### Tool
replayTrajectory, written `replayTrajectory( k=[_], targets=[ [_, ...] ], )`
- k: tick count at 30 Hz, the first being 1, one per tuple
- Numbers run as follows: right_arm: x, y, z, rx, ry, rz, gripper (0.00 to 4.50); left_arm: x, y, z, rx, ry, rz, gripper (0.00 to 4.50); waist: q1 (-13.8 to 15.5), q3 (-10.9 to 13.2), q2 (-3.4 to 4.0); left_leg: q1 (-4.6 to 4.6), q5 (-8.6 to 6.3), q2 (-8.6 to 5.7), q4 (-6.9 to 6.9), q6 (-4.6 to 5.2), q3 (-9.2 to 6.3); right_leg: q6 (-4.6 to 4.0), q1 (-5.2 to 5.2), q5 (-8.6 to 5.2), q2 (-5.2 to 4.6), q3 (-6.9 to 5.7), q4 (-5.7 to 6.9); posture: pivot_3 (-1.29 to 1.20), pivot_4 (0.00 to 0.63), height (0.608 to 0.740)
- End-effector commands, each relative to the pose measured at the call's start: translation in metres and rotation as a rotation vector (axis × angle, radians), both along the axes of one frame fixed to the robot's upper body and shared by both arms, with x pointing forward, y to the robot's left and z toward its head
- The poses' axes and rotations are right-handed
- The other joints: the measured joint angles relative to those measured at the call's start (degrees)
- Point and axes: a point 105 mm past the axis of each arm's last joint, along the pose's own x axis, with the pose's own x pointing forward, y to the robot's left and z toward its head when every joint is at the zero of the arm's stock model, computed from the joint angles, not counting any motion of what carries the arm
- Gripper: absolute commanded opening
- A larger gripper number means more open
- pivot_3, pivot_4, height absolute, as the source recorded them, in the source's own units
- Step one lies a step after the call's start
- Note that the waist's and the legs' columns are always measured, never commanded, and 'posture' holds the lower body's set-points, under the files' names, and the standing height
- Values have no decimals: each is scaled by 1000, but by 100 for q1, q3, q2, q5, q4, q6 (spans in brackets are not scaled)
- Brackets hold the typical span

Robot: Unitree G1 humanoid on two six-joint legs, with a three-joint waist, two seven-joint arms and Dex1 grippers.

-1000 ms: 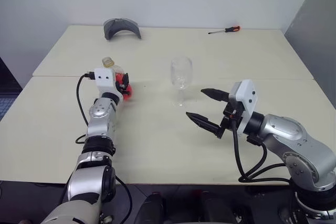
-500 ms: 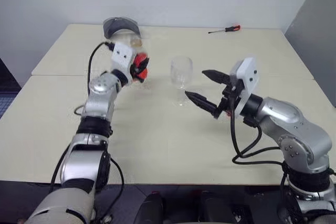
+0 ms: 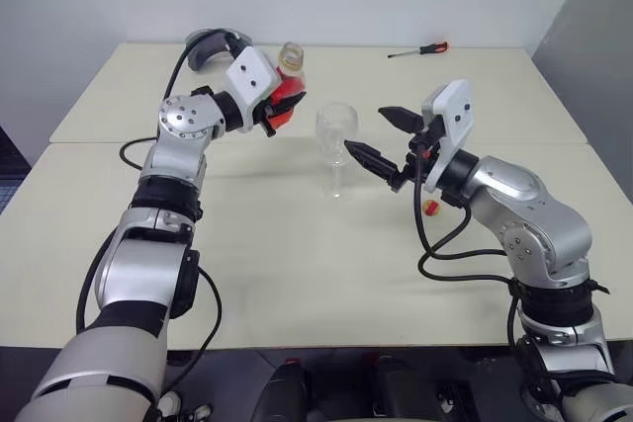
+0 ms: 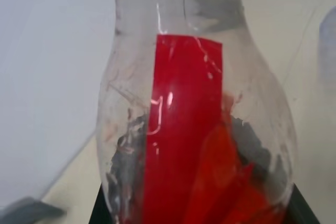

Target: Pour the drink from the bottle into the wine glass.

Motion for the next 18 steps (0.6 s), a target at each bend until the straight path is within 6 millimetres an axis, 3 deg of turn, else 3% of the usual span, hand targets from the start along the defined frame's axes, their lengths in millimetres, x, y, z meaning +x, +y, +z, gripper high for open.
replayTrajectory(
  k=[1, 8, 18],
  targets=[
    [1, 0, 18, 46, -60, -7, 4500, -5, -3, 24, 61, -117, -33, 1240, -3, 0, 0, 1, 0, -2, 3, 1, 0, 0, 0, 0, 0, 2, 4, 0, 150, 740],
    [-3, 7, 31, 138, -70, 43, 4500, -7, -6, 23, 154, -170, -58, 1240, -15, 0, 0, 0, -1, -1, 5, 1, -1, 0, -4, 0, 1, 1, 12, 0, 150, 740],
    [-4, 13, 32, 143, -85, 55, 4500, -8, -9, 21, 270, -242, -70, 1240, -17, 0, 1, 0, -1, -3, 6, 2, 0, 0, -5, 0, 0, 2, 15, 0, 150, 740]
  ],
)
